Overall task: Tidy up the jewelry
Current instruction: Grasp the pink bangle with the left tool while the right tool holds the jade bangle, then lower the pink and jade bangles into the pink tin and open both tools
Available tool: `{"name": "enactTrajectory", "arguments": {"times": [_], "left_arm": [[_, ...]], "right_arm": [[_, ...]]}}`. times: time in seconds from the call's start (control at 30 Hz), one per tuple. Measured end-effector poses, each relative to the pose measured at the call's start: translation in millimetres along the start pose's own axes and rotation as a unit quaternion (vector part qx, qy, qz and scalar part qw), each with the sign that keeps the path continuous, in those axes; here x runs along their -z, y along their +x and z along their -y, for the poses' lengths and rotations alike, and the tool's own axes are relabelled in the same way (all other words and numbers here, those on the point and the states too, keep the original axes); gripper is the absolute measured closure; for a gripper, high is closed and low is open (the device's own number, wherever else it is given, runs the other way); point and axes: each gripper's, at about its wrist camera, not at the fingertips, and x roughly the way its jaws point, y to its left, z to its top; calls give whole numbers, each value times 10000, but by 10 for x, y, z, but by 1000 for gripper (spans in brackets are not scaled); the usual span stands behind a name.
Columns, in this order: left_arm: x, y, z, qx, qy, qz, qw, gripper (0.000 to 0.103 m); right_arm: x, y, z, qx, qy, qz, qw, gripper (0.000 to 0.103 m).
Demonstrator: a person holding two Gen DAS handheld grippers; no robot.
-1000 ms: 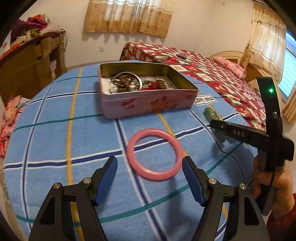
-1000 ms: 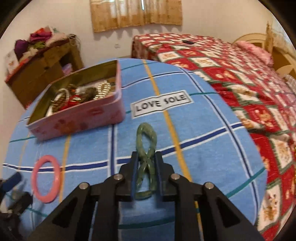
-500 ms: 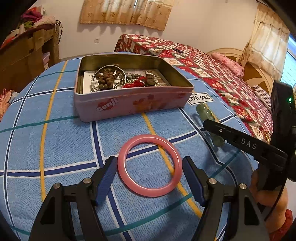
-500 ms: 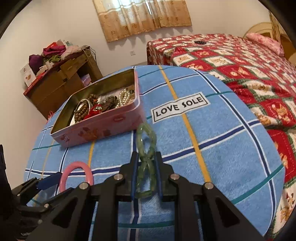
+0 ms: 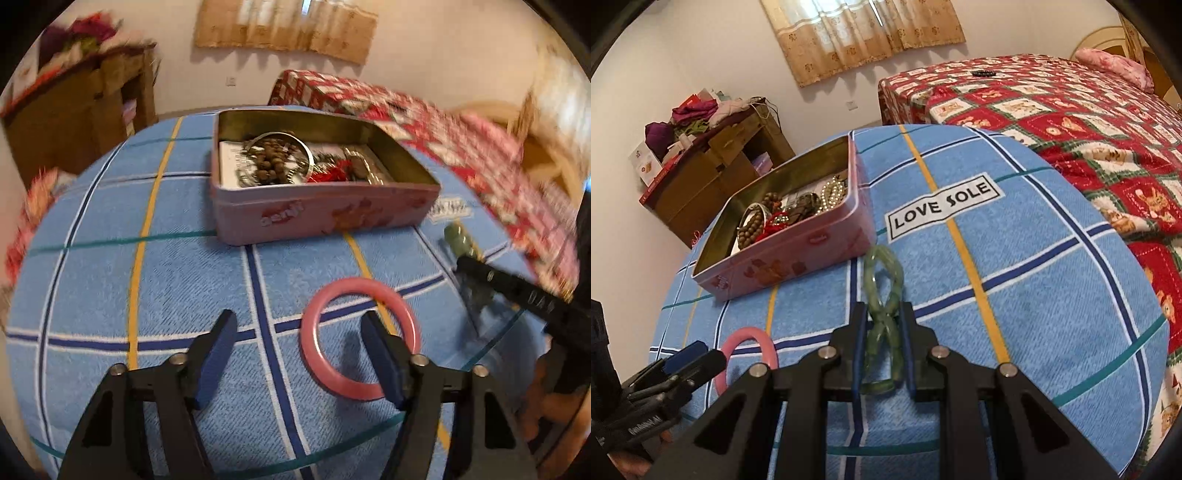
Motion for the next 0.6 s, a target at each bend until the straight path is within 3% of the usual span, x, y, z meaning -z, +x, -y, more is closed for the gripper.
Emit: {"name": "enactTrajectory", "arguments": {"times": [0.07,0.17,0.33,0.6], "left_arm": [[-5,19,80,-66,238,-11,9997,76],[-6,46,141,-18,512,-39,9987,92],[24,-26,52,344,397,13,9986,93],[53,-388,31,845,26,753,9936,94]], "right_arm": [[-8,4,8,11,-3,-4,10000,82],[-10,-3,3,40,-19,16,10000,82],[-4,-19,-6,52,-38,66,10000,82],[25,-232,-95,-144,-222,644,9976,82]]}}
